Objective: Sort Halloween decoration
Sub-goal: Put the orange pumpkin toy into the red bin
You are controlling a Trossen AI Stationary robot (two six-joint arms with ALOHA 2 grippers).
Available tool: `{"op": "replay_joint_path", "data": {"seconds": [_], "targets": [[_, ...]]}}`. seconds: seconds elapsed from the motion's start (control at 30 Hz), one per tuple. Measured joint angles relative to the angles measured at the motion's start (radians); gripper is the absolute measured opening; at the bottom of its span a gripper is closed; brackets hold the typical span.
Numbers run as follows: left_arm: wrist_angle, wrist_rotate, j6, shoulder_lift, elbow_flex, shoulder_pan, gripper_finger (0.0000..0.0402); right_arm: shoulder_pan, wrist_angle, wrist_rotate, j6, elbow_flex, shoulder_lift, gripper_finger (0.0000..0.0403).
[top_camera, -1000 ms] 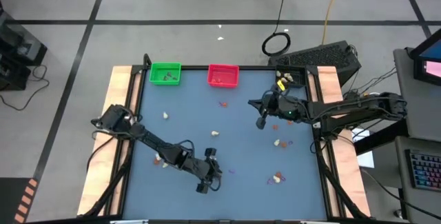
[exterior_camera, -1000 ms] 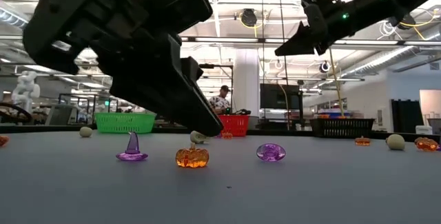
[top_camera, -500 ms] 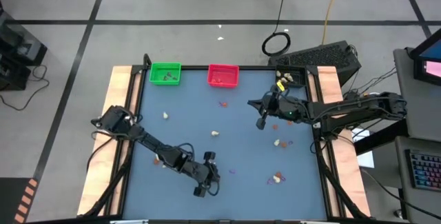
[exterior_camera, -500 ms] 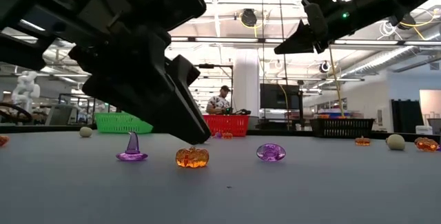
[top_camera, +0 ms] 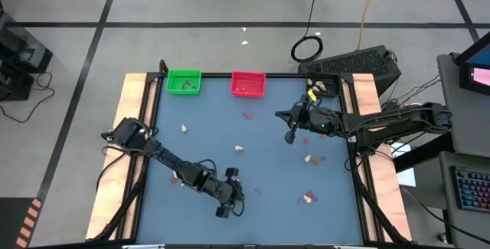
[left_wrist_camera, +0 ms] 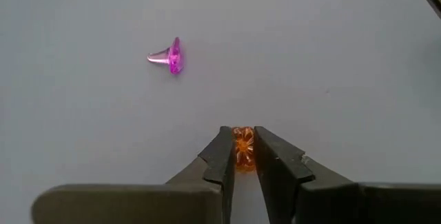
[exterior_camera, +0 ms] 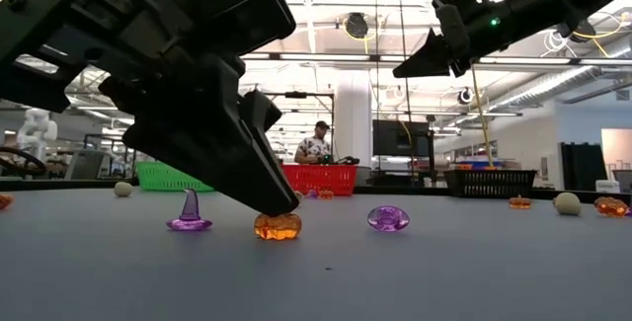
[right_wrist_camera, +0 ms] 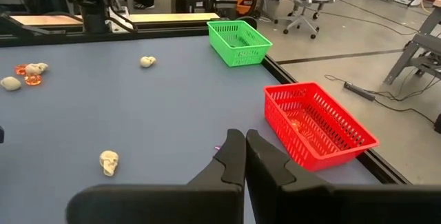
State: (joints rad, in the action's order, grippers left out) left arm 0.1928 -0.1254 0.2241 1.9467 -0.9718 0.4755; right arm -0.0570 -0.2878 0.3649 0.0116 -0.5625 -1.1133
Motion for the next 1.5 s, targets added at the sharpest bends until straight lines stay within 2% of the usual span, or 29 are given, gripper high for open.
{"op": "replay_joint_path", "data": {"seconds": [0.2,0.43,0.77,1.03,1.23,1.33,1.5], "targets": [[0.015,0.0,0.0,0.006,0.0,0.001,0.0007,0.0,0.0,0.0,-0.001,0.0,0.0,0.0],[0.008,-0.024,0.003,-0.005,0.001,0.002,0.0003,0.0,0.0,0.0,-0.001,0.0,0.0,0.0],[-0.07,-0.072,-0.003,-0.142,0.004,0.001,0.0001,0.0,0.0,0.0,-0.005,0.0,0.0,0.0],[-0.272,-0.24,0.007,-0.286,0.004,-0.024,0.0001,0.0,0.0,0.0,-0.005,0.0,0.0,0.0],[-0.4,-0.296,0.006,-0.401,0.003,-0.126,0.0,0.0,0.0,0.0,-0.005,0.0,0.0,0.0],[-0.458,-0.296,-0.002,-0.456,0.003,-0.202,0.0,0.0,0.0,0.0,-0.005,0.0,0.0,0.0],[-0.465,-0.262,-0.077,-0.498,0.003,-0.364,0.0,0.0,0.0,0.0,-0.005,0.0,0.0,0.0]]}}
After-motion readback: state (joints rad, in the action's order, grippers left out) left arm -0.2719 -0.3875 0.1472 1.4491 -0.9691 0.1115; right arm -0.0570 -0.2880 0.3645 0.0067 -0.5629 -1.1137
